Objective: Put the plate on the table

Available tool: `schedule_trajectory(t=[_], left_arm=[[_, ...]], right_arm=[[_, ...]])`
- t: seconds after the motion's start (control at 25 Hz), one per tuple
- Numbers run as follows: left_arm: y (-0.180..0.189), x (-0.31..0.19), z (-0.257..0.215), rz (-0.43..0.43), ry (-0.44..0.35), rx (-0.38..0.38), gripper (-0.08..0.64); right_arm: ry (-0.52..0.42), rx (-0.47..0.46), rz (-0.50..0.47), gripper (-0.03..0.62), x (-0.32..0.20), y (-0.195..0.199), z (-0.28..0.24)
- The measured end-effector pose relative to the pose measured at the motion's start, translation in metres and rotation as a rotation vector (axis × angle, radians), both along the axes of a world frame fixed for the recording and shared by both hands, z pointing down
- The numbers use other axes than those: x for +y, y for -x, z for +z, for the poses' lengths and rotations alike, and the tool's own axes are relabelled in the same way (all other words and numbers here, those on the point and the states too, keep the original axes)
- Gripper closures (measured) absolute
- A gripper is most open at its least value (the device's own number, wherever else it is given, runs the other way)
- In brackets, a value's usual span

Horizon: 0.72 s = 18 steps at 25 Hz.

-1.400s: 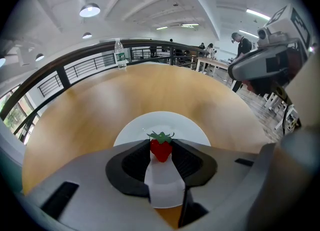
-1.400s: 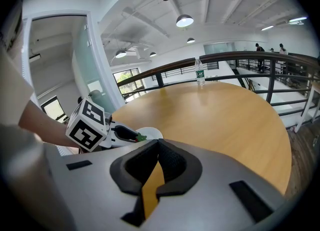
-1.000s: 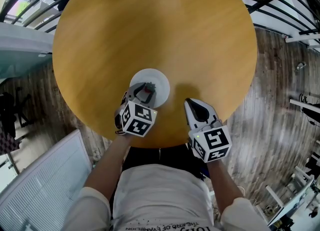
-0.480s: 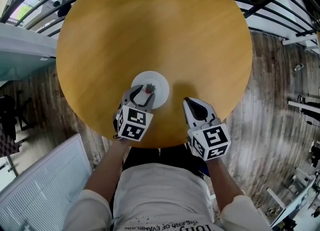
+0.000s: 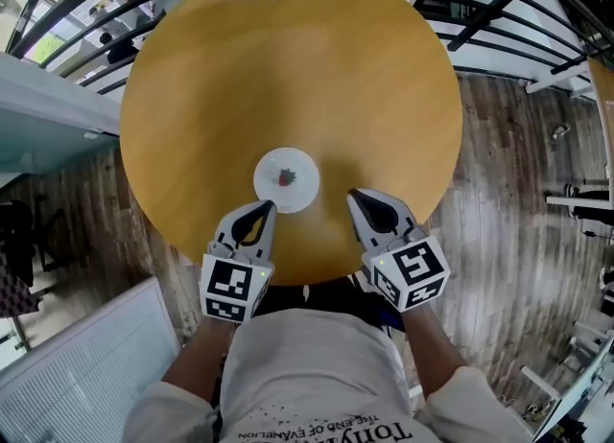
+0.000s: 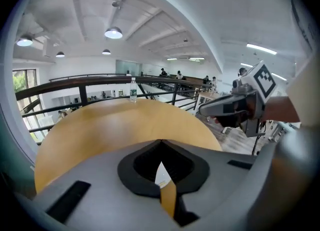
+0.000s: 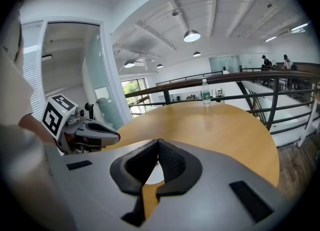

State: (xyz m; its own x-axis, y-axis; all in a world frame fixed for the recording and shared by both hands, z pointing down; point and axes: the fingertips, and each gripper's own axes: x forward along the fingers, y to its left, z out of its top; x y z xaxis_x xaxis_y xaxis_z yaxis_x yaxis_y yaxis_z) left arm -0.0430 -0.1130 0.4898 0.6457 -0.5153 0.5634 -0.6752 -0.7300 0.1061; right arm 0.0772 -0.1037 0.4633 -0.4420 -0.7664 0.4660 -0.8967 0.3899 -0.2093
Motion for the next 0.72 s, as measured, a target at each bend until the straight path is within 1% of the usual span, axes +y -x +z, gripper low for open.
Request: schedule_trajectory(t=[0.16,0.32,0.44,0.72], left_arm=[[0.005,0.019,-0.035,-0.008,-0.014,0.055,0.537],[0.012,0.031,-0.047,-0.052,0.014,0.113,0.537],[0.018,0.038,-0.051,-0.058,0.019,0.124,0.537],[0.026,0.044,-0.065,-0.065,0.001,0.148,0.537]], right_arm=[[-0.019,-0.006,-0.020,0.572,0.012,0.004,-0.023],[-0.011,-0.021,-0.035,0.572,0.027,0.010,-0.031],[-0.009,-0.027,-0.038,0.572,0.038,0.016,-0.035],[-0.029,-0.026,-0.036,0.572,0.041,0.022,-0.045]])
